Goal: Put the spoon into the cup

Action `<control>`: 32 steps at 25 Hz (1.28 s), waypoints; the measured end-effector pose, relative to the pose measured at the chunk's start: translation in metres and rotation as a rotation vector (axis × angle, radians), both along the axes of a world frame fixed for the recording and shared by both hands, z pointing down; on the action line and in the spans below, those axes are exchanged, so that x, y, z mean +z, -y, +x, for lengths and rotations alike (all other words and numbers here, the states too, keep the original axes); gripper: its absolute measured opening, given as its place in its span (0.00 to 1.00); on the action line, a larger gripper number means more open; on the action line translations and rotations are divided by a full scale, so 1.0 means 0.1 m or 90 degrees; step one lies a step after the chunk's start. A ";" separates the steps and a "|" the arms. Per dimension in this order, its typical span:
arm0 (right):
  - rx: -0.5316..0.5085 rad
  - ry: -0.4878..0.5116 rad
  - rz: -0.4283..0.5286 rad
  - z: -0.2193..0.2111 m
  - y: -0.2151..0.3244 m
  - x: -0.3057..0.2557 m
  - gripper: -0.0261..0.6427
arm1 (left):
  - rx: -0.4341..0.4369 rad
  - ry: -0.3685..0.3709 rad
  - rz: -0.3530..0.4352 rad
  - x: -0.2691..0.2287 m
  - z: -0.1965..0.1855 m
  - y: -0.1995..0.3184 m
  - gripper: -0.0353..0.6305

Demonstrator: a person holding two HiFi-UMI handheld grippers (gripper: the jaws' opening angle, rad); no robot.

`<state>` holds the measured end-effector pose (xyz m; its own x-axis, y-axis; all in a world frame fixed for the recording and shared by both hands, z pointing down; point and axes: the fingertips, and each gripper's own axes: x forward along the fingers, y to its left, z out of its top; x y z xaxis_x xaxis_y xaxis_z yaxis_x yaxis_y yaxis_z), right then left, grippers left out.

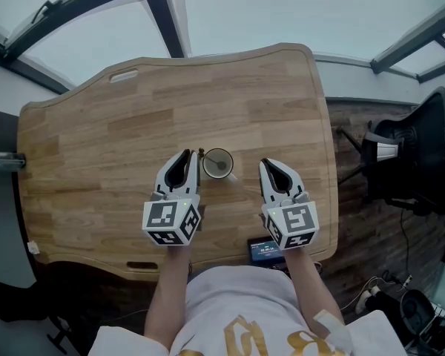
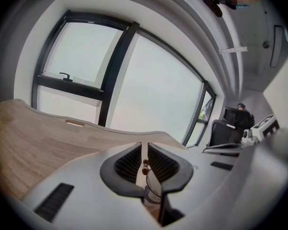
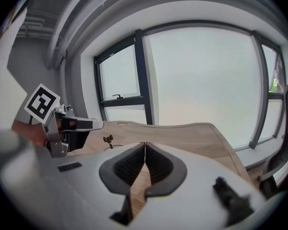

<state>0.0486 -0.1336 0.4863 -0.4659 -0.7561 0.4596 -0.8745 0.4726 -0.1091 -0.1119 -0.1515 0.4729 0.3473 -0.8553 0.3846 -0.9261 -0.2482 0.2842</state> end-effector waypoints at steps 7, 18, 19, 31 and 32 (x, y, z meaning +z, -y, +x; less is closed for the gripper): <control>-0.001 0.003 0.023 -0.04 -0.11 -0.17 0.09 | 0.018 0.016 0.015 -0.16 0.01 -0.11 0.09; 0.008 0.002 0.064 -0.02 -0.34 -0.46 0.08 | 0.028 0.058 0.033 -0.36 0.00 -0.38 0.08; 0.011 0.001 0.068 -0.01 -0.36 -0.48 0.08 | 0.029 0.062 0.035 -0.38 0.00 -0.40 0.08; 0.022 -0.017 0.120 -0.06 -0.65 -0.74 0.08 | 0.034 0.091 0.061 -0.58 -0.08 -0.74 0.07; 0.023 -0.017 0.123 -0.07 -0.67 -0.76 0.08 | 0.034 0.090 0.063 -0.60 -0.08 -0.75 0.07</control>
<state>0.0420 -0.0667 0.4101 -0.4272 -0.8470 0.3164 -0.8923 0.4515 0.0038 -0.1198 -0.0760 0.4127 0.3409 -0.8736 0.3473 -0.9401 -0.3180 0.1231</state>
